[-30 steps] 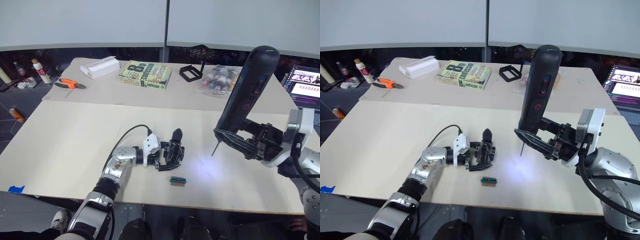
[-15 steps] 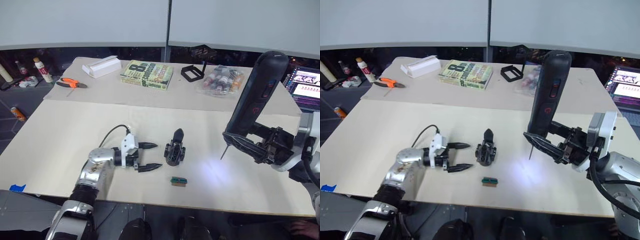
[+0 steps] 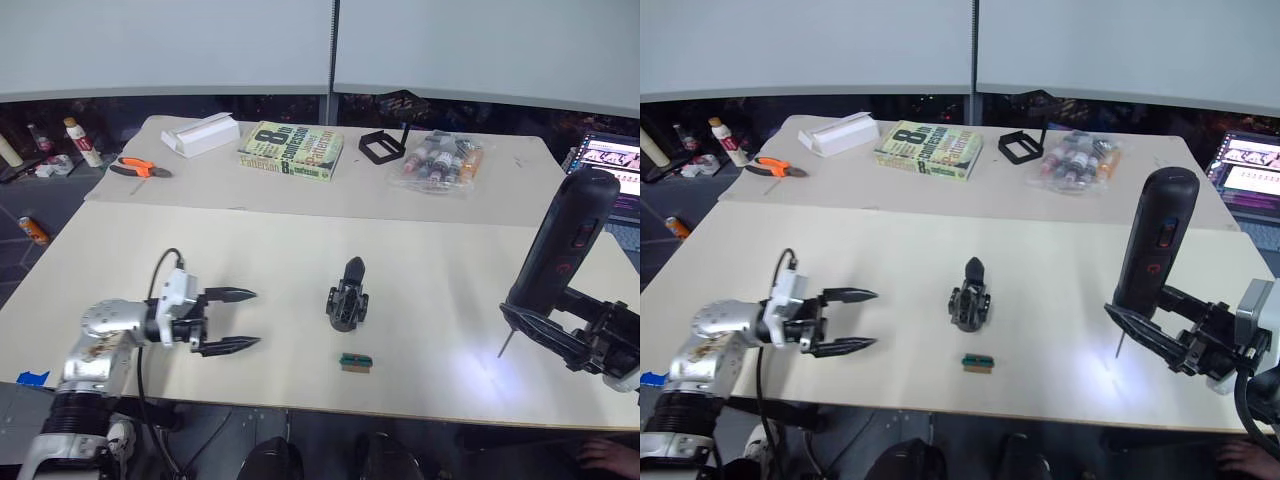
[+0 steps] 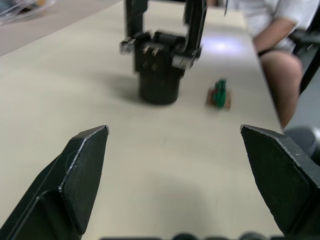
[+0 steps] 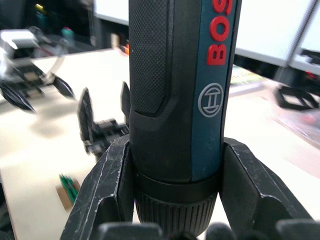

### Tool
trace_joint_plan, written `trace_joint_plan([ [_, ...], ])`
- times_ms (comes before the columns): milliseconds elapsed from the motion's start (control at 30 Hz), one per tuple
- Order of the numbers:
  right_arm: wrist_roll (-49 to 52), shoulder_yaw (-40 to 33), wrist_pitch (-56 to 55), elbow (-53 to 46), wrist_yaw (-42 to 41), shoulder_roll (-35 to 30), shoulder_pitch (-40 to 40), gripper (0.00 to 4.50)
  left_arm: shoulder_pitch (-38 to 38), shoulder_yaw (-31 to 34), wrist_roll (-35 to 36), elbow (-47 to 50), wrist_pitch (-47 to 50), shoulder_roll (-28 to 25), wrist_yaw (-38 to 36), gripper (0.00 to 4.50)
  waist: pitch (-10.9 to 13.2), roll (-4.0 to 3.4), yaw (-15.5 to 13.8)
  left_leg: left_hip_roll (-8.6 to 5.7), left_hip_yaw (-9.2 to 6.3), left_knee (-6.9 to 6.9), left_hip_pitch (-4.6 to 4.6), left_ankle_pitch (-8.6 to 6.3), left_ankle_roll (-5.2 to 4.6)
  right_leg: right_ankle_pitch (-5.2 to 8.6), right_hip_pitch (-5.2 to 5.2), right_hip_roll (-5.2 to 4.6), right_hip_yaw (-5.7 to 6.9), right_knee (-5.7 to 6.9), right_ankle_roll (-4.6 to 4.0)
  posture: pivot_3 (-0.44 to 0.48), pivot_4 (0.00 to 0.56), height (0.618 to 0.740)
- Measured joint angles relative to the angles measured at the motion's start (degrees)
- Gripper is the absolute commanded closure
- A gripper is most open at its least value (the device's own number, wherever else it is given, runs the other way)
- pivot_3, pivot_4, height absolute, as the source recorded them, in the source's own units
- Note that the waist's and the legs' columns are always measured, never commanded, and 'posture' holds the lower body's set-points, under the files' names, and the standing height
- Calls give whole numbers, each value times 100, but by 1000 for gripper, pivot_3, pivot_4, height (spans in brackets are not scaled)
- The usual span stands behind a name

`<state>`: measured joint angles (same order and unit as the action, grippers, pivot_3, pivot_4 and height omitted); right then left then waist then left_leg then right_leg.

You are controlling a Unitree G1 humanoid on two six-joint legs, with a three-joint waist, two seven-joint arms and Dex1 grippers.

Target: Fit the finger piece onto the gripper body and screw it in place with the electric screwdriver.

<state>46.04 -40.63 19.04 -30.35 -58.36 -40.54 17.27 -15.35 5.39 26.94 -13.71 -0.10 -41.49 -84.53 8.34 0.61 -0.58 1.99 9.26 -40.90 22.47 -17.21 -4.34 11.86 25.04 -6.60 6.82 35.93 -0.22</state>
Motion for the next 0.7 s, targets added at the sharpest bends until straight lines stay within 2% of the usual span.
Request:
trace_joint_plan([
  [200, -31, -27, -208, 21, -84, 25, -2, 2578, 130, 215, 0, -306, -259, -173, -139, 37, 1, -2, -14, 0, 0, 3, -2, 0, 1, -1, -1, -4, -1, -1, -4, 0, 150, 740],
  [367, -7, 128, -225, 12, -8, 66, -159, 2578, 290, 207, 17, 20, -201, -128, -107, 37, 2, -2, -15, -1, 0, 2, -2, 0, 1, -1, -1, -6, -2, 0, -5, 0, 150, 740],
  [533, 303, 480, -125, -357, 323, 56, -653, 2578, 415, -145, 21, 937, 28, 74, 38, 37, 6, -10, -11, 0, 0, 5, -5, 1, 4, 0, 0, -4, -5, 3, -8, 0, 150, 740],
  [700, 657, 1191, 31, -928, 696, 68, -1152, 2578, 449, -740, -254, 1472, 119, 343, 312, 37, 7, -10, -9, -1, 1, 4, -6, 3, 8, -1, -1, 0, -5, 6, -10, 0, 150, 740],
])
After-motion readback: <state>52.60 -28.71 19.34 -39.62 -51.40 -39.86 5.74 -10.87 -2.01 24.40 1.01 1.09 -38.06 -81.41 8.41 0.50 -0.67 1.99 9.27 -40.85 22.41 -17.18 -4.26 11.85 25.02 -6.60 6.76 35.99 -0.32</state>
